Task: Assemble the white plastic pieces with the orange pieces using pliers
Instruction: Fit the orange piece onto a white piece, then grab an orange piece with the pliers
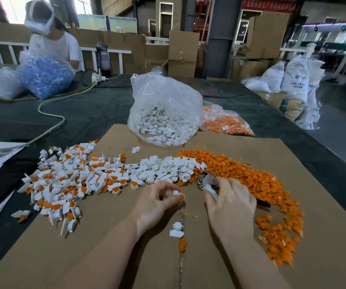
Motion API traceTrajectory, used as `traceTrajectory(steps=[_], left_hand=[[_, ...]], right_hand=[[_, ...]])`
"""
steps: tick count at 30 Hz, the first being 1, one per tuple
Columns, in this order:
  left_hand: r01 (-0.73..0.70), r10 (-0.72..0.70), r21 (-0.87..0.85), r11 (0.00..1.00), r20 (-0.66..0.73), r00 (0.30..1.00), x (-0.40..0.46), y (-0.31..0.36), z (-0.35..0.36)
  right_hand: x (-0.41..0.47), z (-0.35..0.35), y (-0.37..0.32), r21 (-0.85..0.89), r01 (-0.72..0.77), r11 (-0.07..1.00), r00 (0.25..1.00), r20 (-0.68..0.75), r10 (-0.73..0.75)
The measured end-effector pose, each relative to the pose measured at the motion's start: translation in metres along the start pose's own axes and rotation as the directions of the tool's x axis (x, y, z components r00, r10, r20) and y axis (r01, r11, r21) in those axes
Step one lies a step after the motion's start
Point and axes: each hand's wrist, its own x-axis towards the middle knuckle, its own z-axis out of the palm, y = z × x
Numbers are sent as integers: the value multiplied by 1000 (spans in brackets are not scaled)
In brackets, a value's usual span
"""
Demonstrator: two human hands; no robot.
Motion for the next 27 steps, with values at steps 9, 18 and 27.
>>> traceTrajectory(steps=[9, 18, 27], left_hand=[[35, -32, 47, 998, -72, 997, 3, 3, 2], [172, -219, -277, 945, -149, 964, 8, 13, 3], [225, -342, -526, 820, -135, 930, 17, 34, 3]], right_hand=[[13, -9, 26, -347, -71, 935, 905, 373, 207], [21, -27, 15, -172, 10, 985, 934, 353, 53], [29, -44, -5, 441, -346, 828, 679, 727, -104]])
